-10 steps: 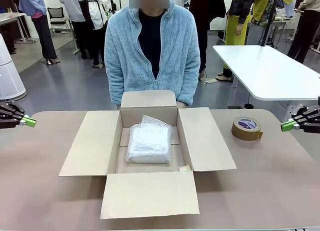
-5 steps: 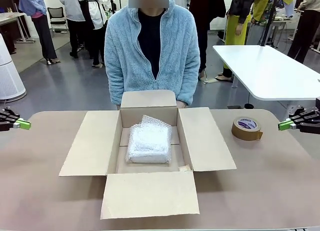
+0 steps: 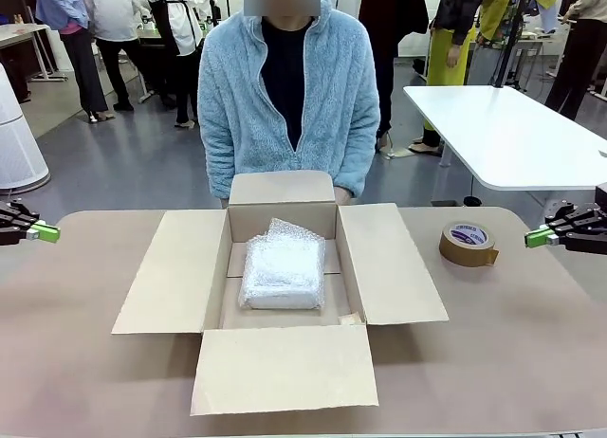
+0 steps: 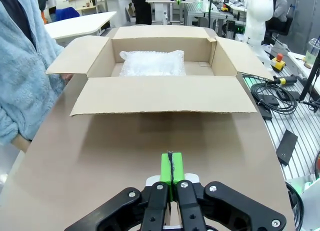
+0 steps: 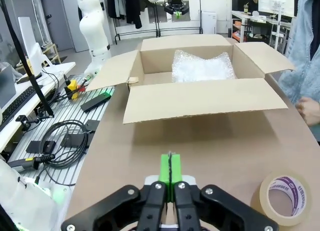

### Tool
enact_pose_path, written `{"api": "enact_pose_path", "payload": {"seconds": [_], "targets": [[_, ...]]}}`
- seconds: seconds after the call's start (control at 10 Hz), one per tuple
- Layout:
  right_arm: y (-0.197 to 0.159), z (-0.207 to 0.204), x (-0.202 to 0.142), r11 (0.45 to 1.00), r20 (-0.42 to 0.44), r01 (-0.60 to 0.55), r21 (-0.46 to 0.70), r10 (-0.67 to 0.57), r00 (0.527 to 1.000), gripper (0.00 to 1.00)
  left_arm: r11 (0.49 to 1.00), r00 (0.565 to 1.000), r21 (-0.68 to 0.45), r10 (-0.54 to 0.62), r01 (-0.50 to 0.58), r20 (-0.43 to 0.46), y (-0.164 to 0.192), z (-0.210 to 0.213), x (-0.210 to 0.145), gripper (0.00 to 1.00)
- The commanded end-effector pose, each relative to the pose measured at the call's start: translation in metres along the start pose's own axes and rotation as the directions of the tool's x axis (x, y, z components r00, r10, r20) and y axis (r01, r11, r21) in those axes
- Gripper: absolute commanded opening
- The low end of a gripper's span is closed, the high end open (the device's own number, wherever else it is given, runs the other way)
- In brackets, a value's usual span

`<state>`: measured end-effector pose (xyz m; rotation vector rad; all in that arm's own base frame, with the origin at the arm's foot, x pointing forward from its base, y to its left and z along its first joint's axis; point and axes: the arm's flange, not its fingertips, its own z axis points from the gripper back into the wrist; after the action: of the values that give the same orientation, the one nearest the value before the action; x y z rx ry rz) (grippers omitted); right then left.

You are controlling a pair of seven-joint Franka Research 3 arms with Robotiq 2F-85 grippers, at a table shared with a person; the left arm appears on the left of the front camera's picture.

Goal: Wrap the clocks to prevent damage.
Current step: Once the human has placed the objects inside and stepped back, release both hands from the side flaps of the Package Box, then push the right (or left) flap of the Package Box to close it.

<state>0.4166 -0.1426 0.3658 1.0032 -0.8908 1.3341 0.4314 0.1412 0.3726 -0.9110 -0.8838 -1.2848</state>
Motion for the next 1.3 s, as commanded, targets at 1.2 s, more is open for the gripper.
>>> {"api": "enact_pose_path", "payload": {"seconds": [1.2], "targets": [[0.0005, 0.0012, -0.0005, 1.000, 0.003, 0.001, -0.004, -0.001, 1.000, 0.01, 1.000, 1.000, 0.006, 0.006, -0.006, 0.013, -0.0033, 0.0048, -0.0022, 0.00]]}}
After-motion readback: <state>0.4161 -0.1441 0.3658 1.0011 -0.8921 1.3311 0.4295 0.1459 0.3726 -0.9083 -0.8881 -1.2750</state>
